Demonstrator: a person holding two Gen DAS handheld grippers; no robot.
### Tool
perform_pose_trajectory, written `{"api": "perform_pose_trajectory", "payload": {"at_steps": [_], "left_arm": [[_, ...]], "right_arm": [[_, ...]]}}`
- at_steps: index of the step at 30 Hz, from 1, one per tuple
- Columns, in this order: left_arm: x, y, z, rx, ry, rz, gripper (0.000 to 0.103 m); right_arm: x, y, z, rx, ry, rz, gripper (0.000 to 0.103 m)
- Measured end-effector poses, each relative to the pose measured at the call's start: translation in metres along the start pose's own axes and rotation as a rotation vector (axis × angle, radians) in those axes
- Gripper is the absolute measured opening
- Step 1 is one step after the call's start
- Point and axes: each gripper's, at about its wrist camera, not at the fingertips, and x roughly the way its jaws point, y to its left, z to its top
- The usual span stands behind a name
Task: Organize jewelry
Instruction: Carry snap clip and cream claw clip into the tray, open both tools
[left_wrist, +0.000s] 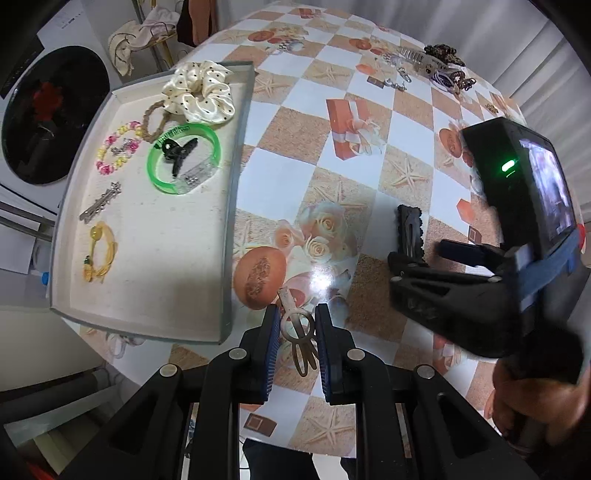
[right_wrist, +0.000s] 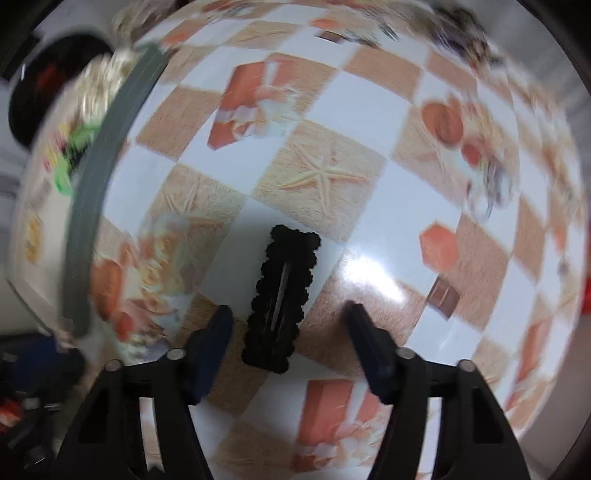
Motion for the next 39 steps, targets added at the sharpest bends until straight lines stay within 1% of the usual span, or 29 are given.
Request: {"api": "perform_pose_trajectory", "payload": {"at_steps": [1,3,4,7,13,17,19,22,23,28,35,39], "left_arm": [[-0.001,-0.001,0.001,0.000,-0.001,0.000,0.024],[-0.006,-0.001,0.000,0.002,-0.006,0.000,0.024],[-0.008,-0.001,0.000,0.004,-0.008,0.001,0.024],[-0.017,0.000,-0.001,0.004,-0.018,0.003,0.024],[-0.030,0.004,-0.003,0.010,-0.030,0.007,0.024],[-0.038,0.003,-0.003,0.016,-0.039,0.008,0.024],[-0.043,0.003,-0.003,0.015,-0.045,0.008,0.024],[-0.050,0.003,-0.003,0.014,-0.057,0.013,0.024],[-0.052,0.003,-0.003,0.013,-0.061,0.015,0.024],[-0.060,0.005,-0.003,0.000,-0.075,0.032,0.024],[-0.069,0.013,-0.004,-0.016,-0.094,0.045,0.024],[-0.070,0.019,-0.001,-0.001,-0.096,0.043,0.024]], "right_arm": [[-0.002,0.005,-0.001,-0.027,-0.015,0.003,0.032],[-0.004,0.011,-0.002,-0.064,-0.005,0.007,0.033],[-0.003,0.010,-0.002,-0.057,0.000,0.027,0.032],[-0.008,-0.006,-0.005,0.011,0.002,0.142,0.032],[-0.026,-0.042,-0.012,0.101,-0.011,0.235,0.032],[-0.042,-0.054,-0.018,0.140,-0.020,0.251,0.032],[-0.050,-0.047,-0.012,0.151,-0.023,0.256,0.032],[-0.058,-0.048,-0.018,0.161,-0.031,0.263,0.032],[-0.061,-0.043,-0.020,0.163,-0.033,0.266,0.032],[-0.073,-0.051,-0.026,0.157,-0.047,0.285,0.032],[-0.087,-0.044,-0.026,0.127,-0.079,0.305,0.032],[-0.093,-0.037,-0.024,0.131,-0.094,0.311,0.032]]}}
